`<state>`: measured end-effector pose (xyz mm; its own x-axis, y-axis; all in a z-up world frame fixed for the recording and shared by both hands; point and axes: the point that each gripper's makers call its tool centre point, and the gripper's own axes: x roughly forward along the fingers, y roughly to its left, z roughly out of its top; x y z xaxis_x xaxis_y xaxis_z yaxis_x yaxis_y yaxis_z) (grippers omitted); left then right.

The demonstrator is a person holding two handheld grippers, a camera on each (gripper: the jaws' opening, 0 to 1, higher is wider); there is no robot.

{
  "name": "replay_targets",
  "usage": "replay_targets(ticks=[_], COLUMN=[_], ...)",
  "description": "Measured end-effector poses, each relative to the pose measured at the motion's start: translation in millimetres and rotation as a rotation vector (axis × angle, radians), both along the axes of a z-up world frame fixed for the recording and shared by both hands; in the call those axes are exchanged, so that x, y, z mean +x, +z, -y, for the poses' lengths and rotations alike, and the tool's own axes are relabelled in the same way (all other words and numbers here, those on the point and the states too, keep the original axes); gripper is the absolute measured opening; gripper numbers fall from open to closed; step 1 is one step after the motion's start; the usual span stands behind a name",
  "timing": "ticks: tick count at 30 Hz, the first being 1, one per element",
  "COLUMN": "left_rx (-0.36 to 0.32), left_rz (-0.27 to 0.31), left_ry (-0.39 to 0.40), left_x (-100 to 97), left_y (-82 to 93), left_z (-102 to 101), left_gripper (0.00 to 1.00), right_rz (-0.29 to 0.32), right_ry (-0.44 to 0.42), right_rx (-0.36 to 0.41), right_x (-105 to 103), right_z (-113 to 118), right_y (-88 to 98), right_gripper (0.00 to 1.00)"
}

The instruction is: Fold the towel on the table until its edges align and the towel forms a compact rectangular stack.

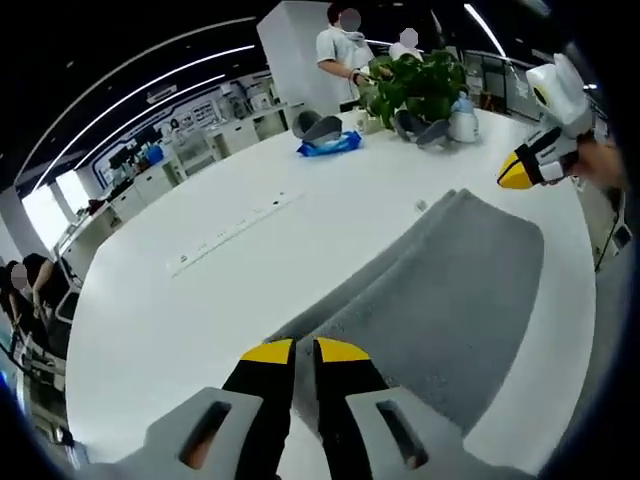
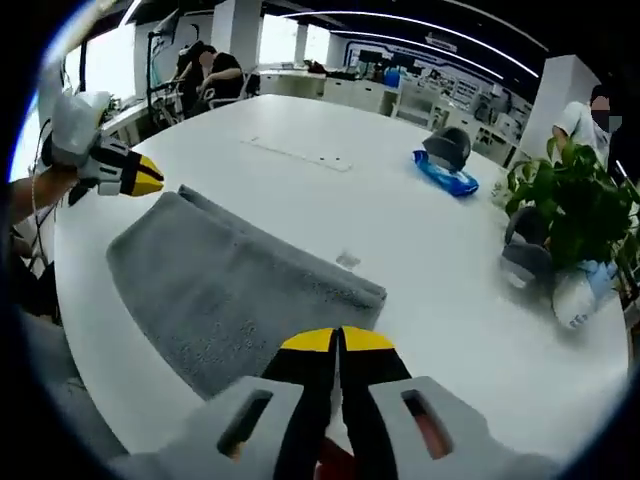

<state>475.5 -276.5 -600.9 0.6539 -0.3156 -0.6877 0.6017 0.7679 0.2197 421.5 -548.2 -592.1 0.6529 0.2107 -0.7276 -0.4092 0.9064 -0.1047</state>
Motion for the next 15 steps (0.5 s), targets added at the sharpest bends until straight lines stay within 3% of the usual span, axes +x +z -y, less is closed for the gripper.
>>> replay_targets(ticks=[5,8,12,15], left_rx=[0.051,0.046,0.039,0.041], left_rz=[-0.072,-0.122,-0.214,-0.185], left_ry=[-0.031,-0.029,0.006,-0.019], left_x=[-14.4,-21.6,-34.0,-32.7], left_y=[-22.9,-35.2,-51.2,-51.6], left_z=[1.9,1.3,-1.7,0.0], left_gripper=[0.03,0.01,0.01,0.01], right_rz=[-0.082,-0.130,-0.179,-0.201], right_ry=[-0.023,-0.036,-0.012,-0.001], right_rx=[0.034,0.044,-0.013,-0.031], right_x=[-31.3,-43.8,-52.2,-52.5], right_z=[-5.4,-9.1,-10.0,-10.7], right_y=[-18.7,-29.0,-44.2,-52.0], right_gripper=[0.00,0.00,0.00,0.00])
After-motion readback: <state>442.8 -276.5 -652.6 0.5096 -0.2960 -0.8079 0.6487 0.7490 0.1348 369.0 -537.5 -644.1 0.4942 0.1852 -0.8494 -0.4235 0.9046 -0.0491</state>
